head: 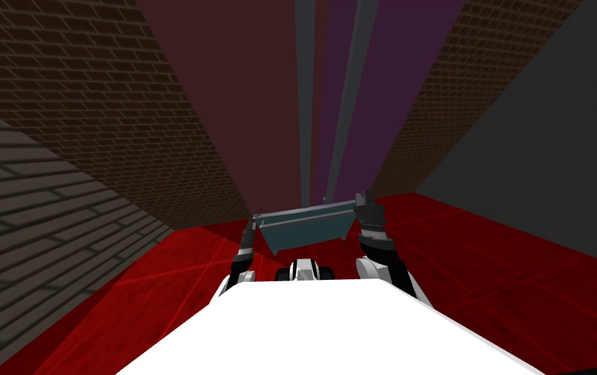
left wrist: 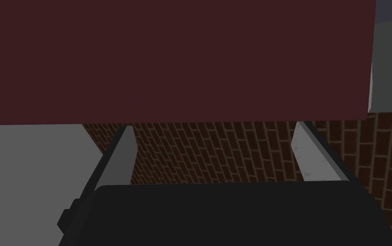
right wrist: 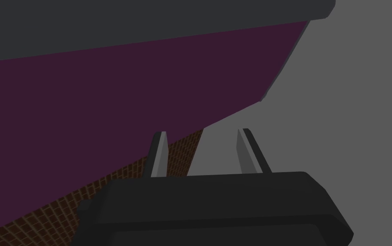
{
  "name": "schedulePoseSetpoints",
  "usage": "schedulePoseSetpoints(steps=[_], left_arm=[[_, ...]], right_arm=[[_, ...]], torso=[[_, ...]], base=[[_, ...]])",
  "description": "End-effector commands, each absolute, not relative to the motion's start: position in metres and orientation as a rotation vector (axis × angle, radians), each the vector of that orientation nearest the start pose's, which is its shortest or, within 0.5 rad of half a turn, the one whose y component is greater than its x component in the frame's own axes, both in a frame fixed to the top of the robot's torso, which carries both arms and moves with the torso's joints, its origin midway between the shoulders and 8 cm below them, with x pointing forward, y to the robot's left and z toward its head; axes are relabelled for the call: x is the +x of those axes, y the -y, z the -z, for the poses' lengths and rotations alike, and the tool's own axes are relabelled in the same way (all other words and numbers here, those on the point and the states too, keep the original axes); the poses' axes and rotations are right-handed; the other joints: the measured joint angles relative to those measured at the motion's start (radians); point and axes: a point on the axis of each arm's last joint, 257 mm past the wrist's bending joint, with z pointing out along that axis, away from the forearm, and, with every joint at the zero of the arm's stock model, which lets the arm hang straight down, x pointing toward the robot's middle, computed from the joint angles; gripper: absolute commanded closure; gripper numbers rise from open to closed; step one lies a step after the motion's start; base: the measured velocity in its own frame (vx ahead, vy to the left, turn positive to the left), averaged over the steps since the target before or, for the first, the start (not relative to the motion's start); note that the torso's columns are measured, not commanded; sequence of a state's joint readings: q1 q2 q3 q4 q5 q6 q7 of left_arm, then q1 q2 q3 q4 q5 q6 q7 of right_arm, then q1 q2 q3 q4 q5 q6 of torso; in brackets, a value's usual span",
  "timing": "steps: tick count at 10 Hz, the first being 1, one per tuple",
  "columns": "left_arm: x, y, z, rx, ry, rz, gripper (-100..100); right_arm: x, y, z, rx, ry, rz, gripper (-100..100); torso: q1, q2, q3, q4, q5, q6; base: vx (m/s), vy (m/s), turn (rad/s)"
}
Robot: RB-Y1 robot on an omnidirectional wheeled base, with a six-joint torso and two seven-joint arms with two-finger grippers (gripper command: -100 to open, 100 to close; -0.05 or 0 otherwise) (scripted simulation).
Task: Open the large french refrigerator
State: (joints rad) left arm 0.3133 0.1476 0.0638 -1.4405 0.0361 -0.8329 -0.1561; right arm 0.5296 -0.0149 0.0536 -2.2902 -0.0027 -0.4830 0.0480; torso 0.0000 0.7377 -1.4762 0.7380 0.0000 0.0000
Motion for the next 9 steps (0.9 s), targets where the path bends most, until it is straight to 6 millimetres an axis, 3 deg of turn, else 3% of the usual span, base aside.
schedulePoseSetpoints(steps=[1,9], left_arm=[[0.396,-0.336,0.230,-0.769,-0.961,1.032,-100],[0.387,-0.346,0.288,-0.848,-1.020,0.988,-100]], right_arm=[[0.345,0.264,-0.015,0.665,-0.659,-1.297,0],[0.345,0.264,-0.015,0.665,-0.659,-1.297,0]], torso=[[0.000,0.001,0.000,0.000,0.000,0.000],[0.000,0.000,0.000,0.000,0.000,0.000]], base=[[0.036,-0.003,0.008],[0.032,-0.006,0.005]])
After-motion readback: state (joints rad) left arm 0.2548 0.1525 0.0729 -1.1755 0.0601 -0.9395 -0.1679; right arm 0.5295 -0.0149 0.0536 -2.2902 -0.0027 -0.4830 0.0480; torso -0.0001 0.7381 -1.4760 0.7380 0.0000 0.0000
